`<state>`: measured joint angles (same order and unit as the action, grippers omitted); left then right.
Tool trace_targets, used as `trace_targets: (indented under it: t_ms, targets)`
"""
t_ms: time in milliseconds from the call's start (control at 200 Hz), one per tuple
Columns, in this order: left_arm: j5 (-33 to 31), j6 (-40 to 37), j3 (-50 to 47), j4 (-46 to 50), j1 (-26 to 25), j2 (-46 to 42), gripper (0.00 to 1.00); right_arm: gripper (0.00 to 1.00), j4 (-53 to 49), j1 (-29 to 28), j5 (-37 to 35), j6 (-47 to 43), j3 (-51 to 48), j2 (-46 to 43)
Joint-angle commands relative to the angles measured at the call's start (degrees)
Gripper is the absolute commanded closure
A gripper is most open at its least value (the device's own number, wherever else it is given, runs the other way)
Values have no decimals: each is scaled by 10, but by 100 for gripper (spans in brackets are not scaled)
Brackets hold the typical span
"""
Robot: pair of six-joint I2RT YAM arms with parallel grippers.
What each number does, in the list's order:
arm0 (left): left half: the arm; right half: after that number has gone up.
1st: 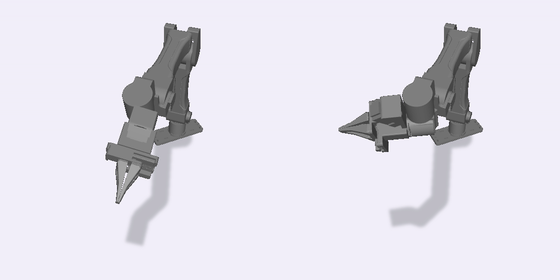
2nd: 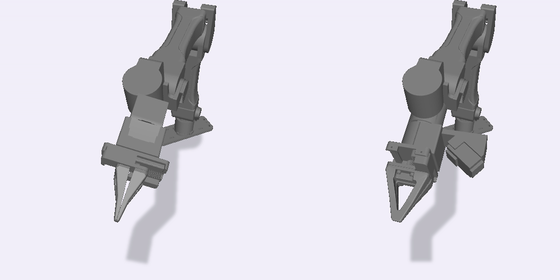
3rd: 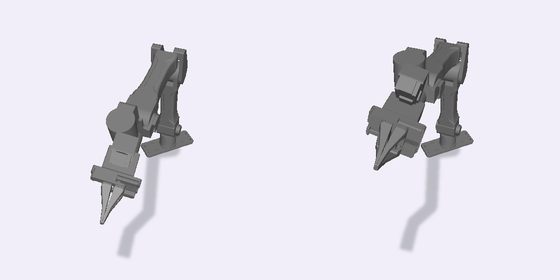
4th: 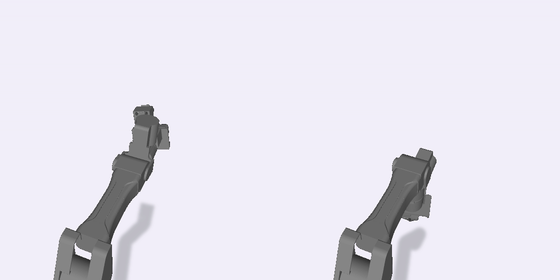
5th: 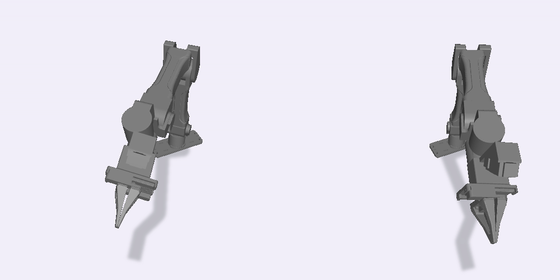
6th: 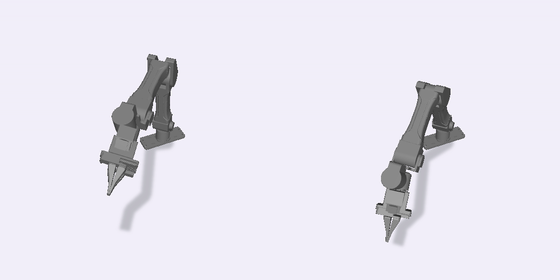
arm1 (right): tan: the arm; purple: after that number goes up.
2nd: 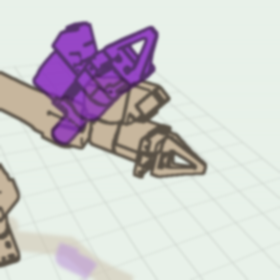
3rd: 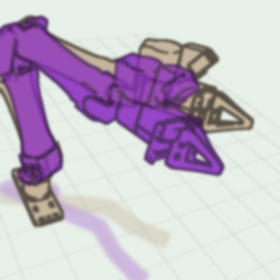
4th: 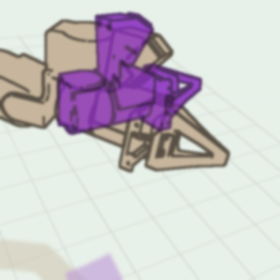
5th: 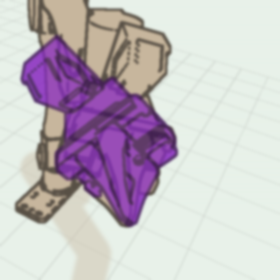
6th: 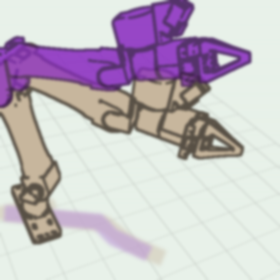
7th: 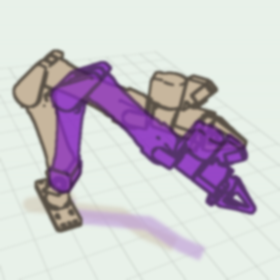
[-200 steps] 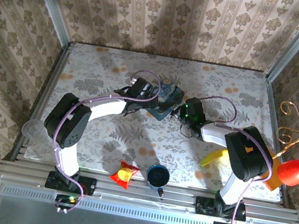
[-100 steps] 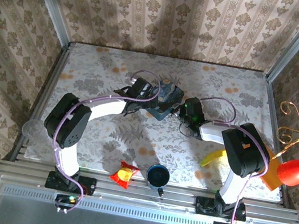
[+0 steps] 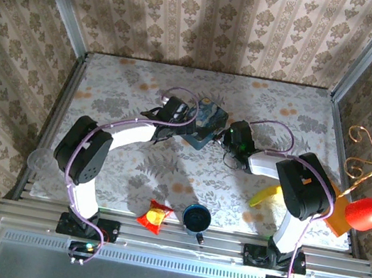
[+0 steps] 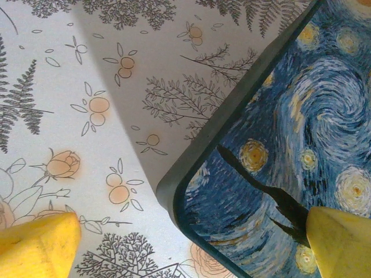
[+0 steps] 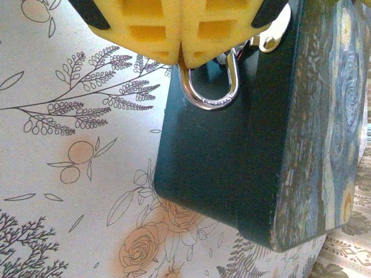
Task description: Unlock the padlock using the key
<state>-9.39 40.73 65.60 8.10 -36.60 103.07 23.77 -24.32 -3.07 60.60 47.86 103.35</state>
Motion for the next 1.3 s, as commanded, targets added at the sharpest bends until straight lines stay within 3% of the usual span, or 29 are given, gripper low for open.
trace_targets:
  t_ms: [0, 360, 870, 1296]
  targets:
    - [-18, -24, -34, 103, 14, 6, 0, 100, -4, 4, -26, -6, 3, -32]
    - [-3, -28, -41, 86, 38, -22, 0, 100, -85, 5, -32, -52, -46, -137]
    - [95, 30, -114, 16, 100, -154, 0, 100, -383, 14, 21, -222, -17, -310]
    - [122, 67, -201, -34, 144, -260, 0, 100, -451, 71, 175, -309, 41, -270]
